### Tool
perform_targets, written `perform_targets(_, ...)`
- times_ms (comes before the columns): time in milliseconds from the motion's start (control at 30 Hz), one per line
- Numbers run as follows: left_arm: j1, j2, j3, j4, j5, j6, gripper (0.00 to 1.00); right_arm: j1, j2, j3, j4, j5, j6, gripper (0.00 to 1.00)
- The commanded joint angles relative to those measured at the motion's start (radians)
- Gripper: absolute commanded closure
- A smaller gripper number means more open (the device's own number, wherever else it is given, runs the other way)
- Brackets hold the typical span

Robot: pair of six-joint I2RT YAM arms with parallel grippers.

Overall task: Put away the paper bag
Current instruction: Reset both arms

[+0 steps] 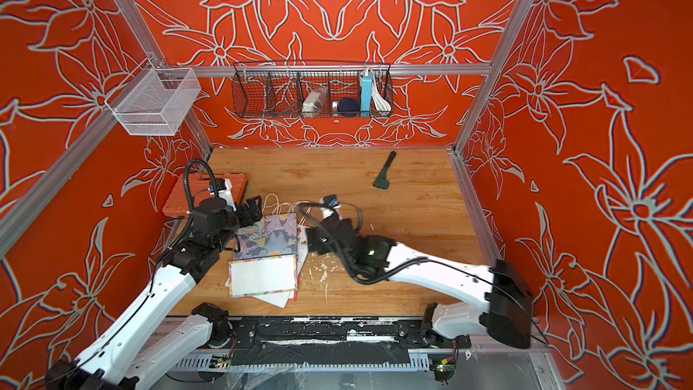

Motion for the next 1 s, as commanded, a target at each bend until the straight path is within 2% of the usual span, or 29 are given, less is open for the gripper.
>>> perform_targets(0,0.049,0.112,-0.026,0.186,0.039,0.107,0.1,-0.273,-0.119,-0.116,-0.012,-0.017,-0.203,0.08)
perform_targets(33,0.061,0.171,-0.026,0.215,0.04,0.13,0.08,-0.4,-0.145,-0.144,0.001,-0.057,-0.247,0.08)
perform_targets(67,0.07,0.217,-0.024,0.236,0.039,0.163,0.01,-0.483,-0.155,-0.165,0.016,-0.097,-0.288,0.08)
perform_targets(133,0.081,0.291,-0.028,0.285,0.015,0.215,0.01,-0.645,-0.149,-0.212,0.079,-0.149,-0.371,0.06)
perform_targets(233,0.101,0.367,-0.057,0.368,-0.015,0.265,0.01,-0.808,-0.075,-0.273,0.195,-0.188,-0.489,0.05)
perform_targets(300,0.115,0.398,-0.103,0.457,0.009,0.289,0.01,-0.879,0.002,-0.295,0.252,-0.23,-0.564,0.05)
perform_targets(467,0.143,0.419,-0.134,0.609,0.115,0.358,0.01,-0.94,0.174,-0.384,0.526,-0.304,-0.633,0.05)
perform_targets(567,0.149,0.433,-0.096,0.532,0.132,0.391,0.01,-0.946,0.228,-0.383,0.601,-0.33,-0.687,0.04)
perform_targets(667,0.149,0.389,-0.109,0.421,0.114,0.386,0.02,-0.974,0.25,-0.422,0.697,-0.378,-0.672,0.05)
perform_targets(700,0.15,0.376,-0.144,0.445,0.116,0.383,0.02,-0.981,0.235,-0.422,0.665,-0.389,-0.675,0.05)
perform_targets(767,0.156,0.392,-0.233,0.557,0.099,0.354,0.01,-1.005,0.219,-0.478,0.757,-0.416,-0.655,0.05)
perform_targets(800,0.161,0.41,-0.253,0.602,0.091,0.342,0.01,-1.013,0.207,-0.5,0.777,-0.42,-0.647,0.04)
perform_targets(833,0.164,0.404,-0.235,0.563,0.09,0.337,0.01,-1.014,0.205,-0.525,0.828,-0.414,-0.645,0.03)
perform_targets(867,0.169,0.409,-0.255,0.619,0.11,0.363,0.01,-1.012,0.2,-0.544,0.852,-0.404,-0.646,0.02)
perform_targets(967,0.188,0.459,-0.329,0.799,0.123,0.368,0.01,-1.012,0.246,-0.632,1.073,-0.352,-0.62,0.02)
